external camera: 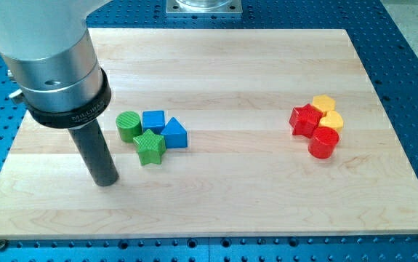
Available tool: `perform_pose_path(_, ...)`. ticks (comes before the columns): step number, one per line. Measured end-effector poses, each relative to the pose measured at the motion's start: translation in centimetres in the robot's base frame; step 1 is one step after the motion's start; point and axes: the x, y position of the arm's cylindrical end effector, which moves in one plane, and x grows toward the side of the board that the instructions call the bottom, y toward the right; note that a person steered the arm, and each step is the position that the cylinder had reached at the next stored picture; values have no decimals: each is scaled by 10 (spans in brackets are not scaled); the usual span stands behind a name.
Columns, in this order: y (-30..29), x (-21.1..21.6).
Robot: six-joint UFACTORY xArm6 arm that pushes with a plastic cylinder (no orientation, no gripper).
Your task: Separate the blue triangle from the green star
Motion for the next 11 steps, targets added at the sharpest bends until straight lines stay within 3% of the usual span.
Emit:
perform_pose_path(2, 3, 12)
perform_pose_path(3, 36, 29)
perform_pose_path(5, 23, -30)
perform_pose_path(6, 31, -16)
perform_pose_path(7, 78, -26)
perform_pose_path(10, 57, -214)
perform_pose_path(11, 43, -218)
